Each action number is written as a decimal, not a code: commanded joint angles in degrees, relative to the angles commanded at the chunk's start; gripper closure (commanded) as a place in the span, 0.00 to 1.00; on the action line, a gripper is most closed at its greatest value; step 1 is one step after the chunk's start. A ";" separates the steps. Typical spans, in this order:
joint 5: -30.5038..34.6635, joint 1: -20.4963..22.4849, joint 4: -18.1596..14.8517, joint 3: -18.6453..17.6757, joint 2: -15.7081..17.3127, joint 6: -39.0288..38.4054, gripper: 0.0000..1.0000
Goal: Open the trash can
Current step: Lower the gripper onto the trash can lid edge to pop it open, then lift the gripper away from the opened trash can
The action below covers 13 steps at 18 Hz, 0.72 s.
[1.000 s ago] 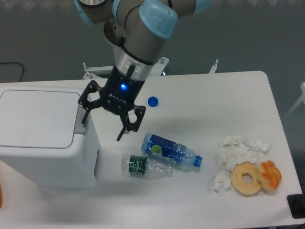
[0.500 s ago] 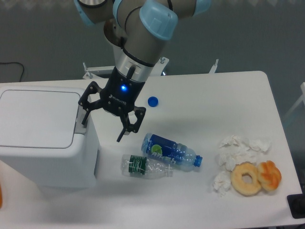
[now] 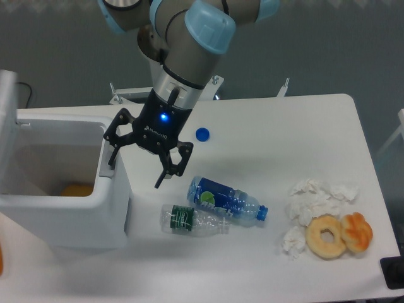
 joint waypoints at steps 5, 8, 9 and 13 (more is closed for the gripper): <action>0.00 0.17 0.09 1.84 0.18 0.79 0.00; 0.18 1.40 0.00 2.81 0.26 3.24 0.00; 0.09 2.19 0.00 2.90 0.44 3.77 0.00; 0.00 5.53 0.79 4.04 0.61 4.13 0.00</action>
